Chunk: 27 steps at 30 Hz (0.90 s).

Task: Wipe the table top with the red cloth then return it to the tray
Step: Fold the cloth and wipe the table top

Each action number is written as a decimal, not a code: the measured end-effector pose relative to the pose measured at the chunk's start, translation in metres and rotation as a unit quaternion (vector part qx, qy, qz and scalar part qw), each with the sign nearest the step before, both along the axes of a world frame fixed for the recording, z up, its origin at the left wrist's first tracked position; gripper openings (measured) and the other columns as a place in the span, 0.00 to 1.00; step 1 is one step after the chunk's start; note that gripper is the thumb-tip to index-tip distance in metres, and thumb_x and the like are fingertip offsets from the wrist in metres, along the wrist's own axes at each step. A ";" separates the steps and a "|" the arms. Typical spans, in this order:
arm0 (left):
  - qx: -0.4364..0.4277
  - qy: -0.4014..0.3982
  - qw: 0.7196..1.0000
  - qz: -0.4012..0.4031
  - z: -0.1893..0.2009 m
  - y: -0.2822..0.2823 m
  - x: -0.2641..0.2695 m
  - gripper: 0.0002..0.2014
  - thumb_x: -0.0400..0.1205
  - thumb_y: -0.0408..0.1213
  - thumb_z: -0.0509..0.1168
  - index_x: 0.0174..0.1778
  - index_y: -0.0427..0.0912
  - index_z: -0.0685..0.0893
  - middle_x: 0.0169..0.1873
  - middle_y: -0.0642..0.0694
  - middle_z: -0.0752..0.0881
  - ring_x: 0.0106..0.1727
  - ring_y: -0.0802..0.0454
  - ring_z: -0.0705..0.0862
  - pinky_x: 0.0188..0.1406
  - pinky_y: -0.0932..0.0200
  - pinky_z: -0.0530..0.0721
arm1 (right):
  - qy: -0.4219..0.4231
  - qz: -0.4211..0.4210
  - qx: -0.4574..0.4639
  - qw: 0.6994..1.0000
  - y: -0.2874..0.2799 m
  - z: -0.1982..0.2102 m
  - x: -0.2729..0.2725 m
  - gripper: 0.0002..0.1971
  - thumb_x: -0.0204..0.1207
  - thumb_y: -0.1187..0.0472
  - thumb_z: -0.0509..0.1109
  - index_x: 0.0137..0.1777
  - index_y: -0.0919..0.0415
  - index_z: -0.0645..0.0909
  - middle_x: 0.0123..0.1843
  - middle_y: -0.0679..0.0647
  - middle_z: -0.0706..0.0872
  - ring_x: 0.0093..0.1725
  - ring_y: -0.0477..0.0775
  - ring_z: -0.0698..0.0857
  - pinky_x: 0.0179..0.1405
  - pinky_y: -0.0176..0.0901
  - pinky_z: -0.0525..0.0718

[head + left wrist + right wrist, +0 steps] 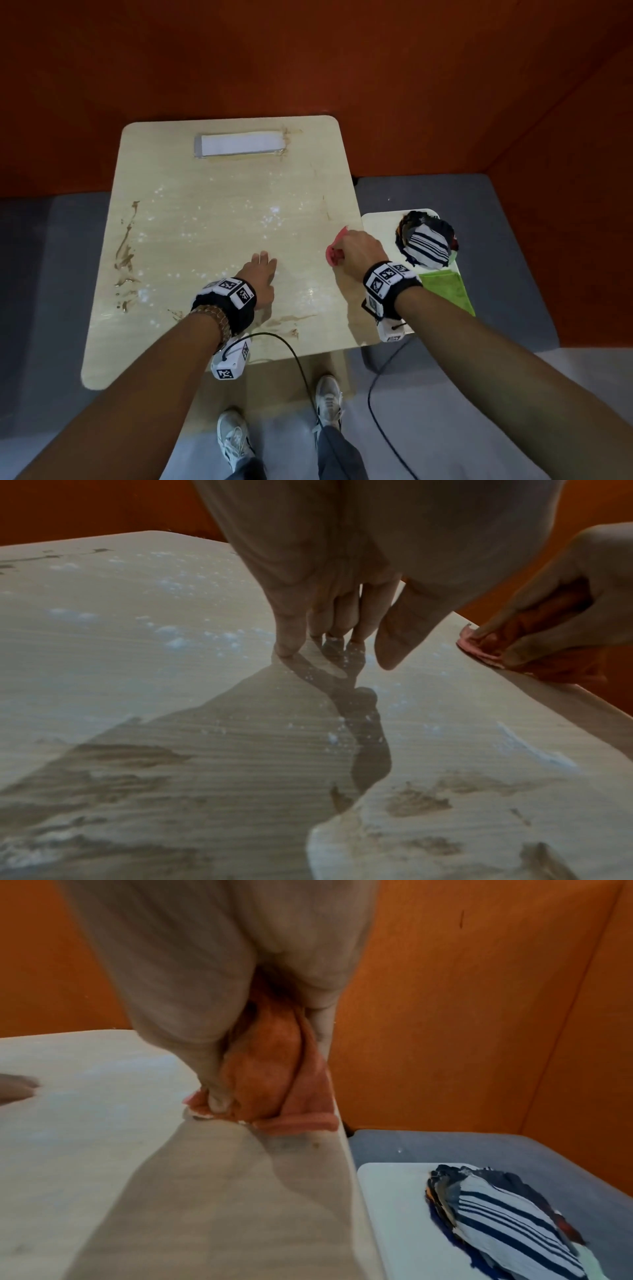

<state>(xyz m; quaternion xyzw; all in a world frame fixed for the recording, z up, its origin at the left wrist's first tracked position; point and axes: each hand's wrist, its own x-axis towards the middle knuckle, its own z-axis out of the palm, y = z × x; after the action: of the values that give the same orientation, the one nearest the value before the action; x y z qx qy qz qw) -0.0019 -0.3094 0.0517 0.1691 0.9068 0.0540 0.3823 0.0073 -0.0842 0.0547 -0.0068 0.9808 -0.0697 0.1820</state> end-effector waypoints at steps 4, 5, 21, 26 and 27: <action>-0.002 0.001 1.000 -0.006 0.002 -0.001 0.000 0.33 0.85 0.35 0.56 0.84 0.40 0.48 0.84 0.38 0.40 0.85 0.38 0.45 0.81 0.50 0.60 | 0.009 0.010 0.011 1.000 0.000 -0.001 0.018 0.15 0.77 0.71 0.61 0.52 0.55 0.86 0.61 0.58 0.77 0.60 0.65 0.75 0.41 0.50 0.78; -0.003 0.000 1.000 -0.006 0.002 -0.001 -0.001 0.33 0.85 0.35 0.56 0.84 0.40 0.47 0.84 0.37 0.40 0.85 0.38 0.45 0.81 0.50 0.59 | 0.013 0.010 0.006 1.000 -0.001 -0.003 0.024 0.16 0.77 0.71 0.61 0.48 0.52 0.86 0.62 0.56 0.77 0.59 0.64 0.75 0.39 0.48 0.76; 0.009 -0.011 1.000 0.016 0.002 0.004 0.002 0.33 0.85 0.32 0.54 0.84 0.39 0.47 0.84 0.38 0.40 0.85 0.40 0.42 0.83 0.50 0.56 | 0.022 -0.010 -0.054 0.998 0.015 -0.004 -0.066 0.10 0.67 0.68 0.67 0.44 0.53 0.81 0.39 0.56 0.85 0.38 0.66 0.84 0.29 0.45 0.78; 0.012 -0.016 1.000 0.021 0.000 0.001 0.001 0.33 0.85 0.33 0.55 0.85 0.40 0.46 0.84 0.39 0.40 0.85 0.41 0.41 0.84 0.49 0.53 | 0.006 0.046 -0.017 0.999 0.011 -0.008 -0.011 0.11 0.72 0.69 0.64 0.48 0.54 0.81 0.43 0.55 0.80 0.44 0.63 0.84 0.36 0.46 0.78; 0.014 -0.015 1.000 0.022 -0.001 0.001 0.001 0.33 0.85 0.33 0.55 0.85 0.40 0.46 0.84 0.39 0.40 0.85 0.41 0.41 0.84 0.50 0.53 | 0.009 0.060 -0.012 0.998 0.012 -0.013 0.000 0.12 0.73 0.70 0.63 0.47 0.54 0.82 0.48 0.55 0.82 0.47 0.62 0.85 0.39 0.47 0.79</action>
<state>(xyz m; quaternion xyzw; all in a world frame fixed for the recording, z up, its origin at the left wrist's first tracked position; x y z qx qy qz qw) -0.0007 -0.3086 0.0510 0.1536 0.9036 0.0781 0.3923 0.0072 -0.0726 0.0418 -0.0684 0.9793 -0.0703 0.1770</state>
